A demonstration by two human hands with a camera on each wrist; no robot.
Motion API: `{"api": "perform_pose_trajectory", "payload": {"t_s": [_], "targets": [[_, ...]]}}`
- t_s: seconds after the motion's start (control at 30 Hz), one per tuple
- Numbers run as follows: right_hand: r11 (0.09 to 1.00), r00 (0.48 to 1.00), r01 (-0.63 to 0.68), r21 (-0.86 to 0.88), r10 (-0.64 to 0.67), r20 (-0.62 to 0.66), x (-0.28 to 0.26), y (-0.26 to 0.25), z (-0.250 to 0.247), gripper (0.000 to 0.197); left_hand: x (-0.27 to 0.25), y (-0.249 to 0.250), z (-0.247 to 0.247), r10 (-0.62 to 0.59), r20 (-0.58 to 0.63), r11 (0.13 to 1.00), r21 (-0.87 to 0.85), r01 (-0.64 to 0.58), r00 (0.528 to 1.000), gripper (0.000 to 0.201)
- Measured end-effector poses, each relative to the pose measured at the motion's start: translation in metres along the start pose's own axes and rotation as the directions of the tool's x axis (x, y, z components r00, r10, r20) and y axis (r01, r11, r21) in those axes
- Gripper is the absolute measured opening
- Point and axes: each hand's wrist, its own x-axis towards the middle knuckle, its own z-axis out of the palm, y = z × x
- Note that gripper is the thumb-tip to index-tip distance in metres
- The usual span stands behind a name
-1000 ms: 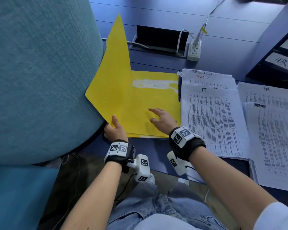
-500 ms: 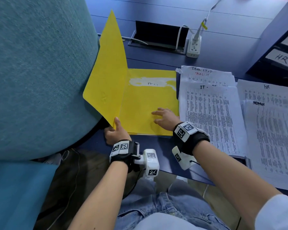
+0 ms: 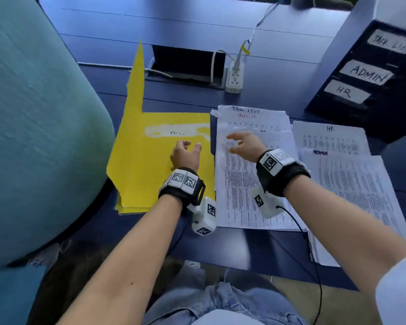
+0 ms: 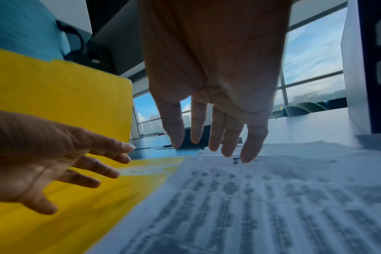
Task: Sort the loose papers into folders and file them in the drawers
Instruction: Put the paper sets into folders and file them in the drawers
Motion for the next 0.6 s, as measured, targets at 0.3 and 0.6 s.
{"api": "perform_pose_trajectory", "payload": {"t_s": [0.3, 0.6], "targets": [[0.939, 0.988, -0.123, -0.321, 0.145, 0.045, 0.040, 0.037, -0.030, 0.074, -0.001, 0.035, 0.019, -0.214, 0.377, 0.887, 0.462, 0.017, 0.901, 0.104], [0.883, 0.968, -0.188, -0.431, 0.240, 0.068, 0.060, 0.043, -0.026, 0.094, -0.003, 0.026, 0.024, -0.212, 0.391, 0.840, 0.542, -0.038, 0.895, 0.110]]}}
